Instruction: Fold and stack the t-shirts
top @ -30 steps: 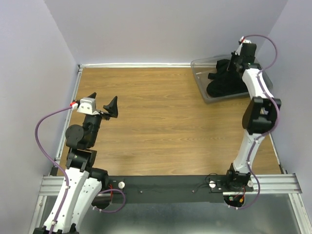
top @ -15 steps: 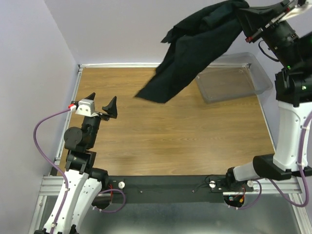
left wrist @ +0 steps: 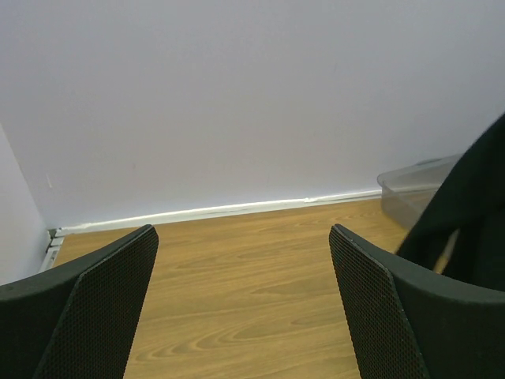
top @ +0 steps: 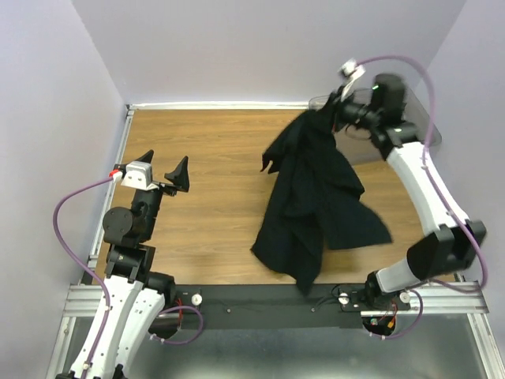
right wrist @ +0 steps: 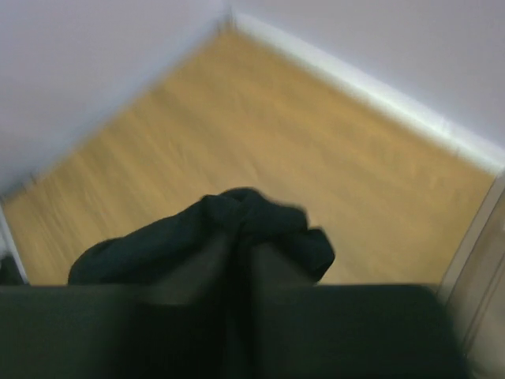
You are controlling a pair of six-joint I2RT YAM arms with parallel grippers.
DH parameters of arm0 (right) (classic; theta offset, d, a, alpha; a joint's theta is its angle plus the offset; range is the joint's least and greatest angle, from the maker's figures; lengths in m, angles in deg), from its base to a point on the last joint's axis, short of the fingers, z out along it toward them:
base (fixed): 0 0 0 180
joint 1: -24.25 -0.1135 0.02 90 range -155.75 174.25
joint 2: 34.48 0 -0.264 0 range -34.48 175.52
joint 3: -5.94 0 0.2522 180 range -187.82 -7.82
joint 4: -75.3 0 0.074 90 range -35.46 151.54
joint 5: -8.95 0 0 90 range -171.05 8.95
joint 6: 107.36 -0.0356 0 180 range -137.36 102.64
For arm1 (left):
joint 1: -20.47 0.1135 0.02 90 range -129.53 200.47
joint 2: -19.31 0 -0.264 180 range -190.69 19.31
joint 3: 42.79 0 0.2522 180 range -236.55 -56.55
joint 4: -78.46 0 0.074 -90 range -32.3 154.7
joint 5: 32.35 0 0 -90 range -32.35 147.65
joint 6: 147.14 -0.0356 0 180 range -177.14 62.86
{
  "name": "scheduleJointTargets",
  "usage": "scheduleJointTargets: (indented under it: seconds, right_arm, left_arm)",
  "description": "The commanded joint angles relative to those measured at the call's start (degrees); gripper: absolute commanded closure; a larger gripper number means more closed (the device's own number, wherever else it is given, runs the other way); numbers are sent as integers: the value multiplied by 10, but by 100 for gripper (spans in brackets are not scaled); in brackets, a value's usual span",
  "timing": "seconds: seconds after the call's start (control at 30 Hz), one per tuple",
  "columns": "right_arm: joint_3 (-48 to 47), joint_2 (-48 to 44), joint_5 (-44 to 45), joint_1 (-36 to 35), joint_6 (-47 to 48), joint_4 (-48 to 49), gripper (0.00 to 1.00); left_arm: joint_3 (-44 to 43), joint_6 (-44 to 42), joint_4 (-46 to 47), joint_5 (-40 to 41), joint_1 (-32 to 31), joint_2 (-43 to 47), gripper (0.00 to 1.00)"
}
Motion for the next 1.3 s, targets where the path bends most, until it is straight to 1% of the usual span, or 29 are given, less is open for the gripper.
scheduleJointTargets:
  seconds: [0.0,0.03,0.07,0.13,0.17,0.27,0.4,0.47,0.57,0.6,0.7,0.73,0.8,0.83,0.97,1.03,1.13,1.17,1.23,1.27]
  right_arm:
    - [55,29,-15,-20,147,-76,52]
    - [55,39,-5,-21,179,-112,23]
    - [59,32,16,-21,183,-116,12]
    - [59,24,76,-21,192,-114,0]
    - [53,16,139,-20,182,-109,0]
    - [54,19,211,-14,177,-106,0]
    - [95,46,223,7,164,-87,0]
    - [101,66,246,20,150,-77,0]
    - [80,120,302,21,156,-71,2]
    - [59,153,311,21,159,-71,2]
    - [15,205,349,19,167,-71,5]
    - [-16,240,358,18,168,-70,5]
    - [-43,271,387,16,169,-72,6]
    - [-68,303,409,11,170,-72,7]
    - [-101,356,450,-6,167,-72,8]
    - [-109,372,453,-7,160,-72,9]
    - [-128,404,458,-11,165,-73,16]
    - [-131,410,456,-13,173,-77,21]
    - [-131,425,454,-19,180,-79,30]
    - [-130,428,453,-24,184,-81,42]
  left_arm:
    - [2,-8,6,-8,-3,5,3]
    - [1,-8,6,-8,-3,5,3]
    - [2,-8,6,-10,-3,6,3]
    - [1,-8,7,-12,-3,5,3]
    - [1,-8,7,-12,-4,3,3]
    - [2,-7,8,-23,-3,-1,3]
    - [1,-4,10,-40,-4,-7,3]
    - [1,-3,10,-44,-5,-7,3]
    - [1,-3,11,-45,-6,-7,3]
    - [2,-4,11,-45,-6,-7,3]
    - [2,-4,11,-47,-7,-7,3]
    - [3,-4,12,-47,-7,-7,3]
    - [3,-4,12,-47,-8,-8,3]
    - [3,-4,12,-47,-9,-7,3]
    - [3,-4,13,-48,-10,-8,3]
    - [4,-4,13,-49,-10,-8,3]
    - [3,-4,15,-51,-11,-10,3]
    - [3,-4,15,-52,-11,-12,3]
    - [3,-5,15,-52,-12,-13,3]
    - [3,-5,15,-51,-12,-12,3]
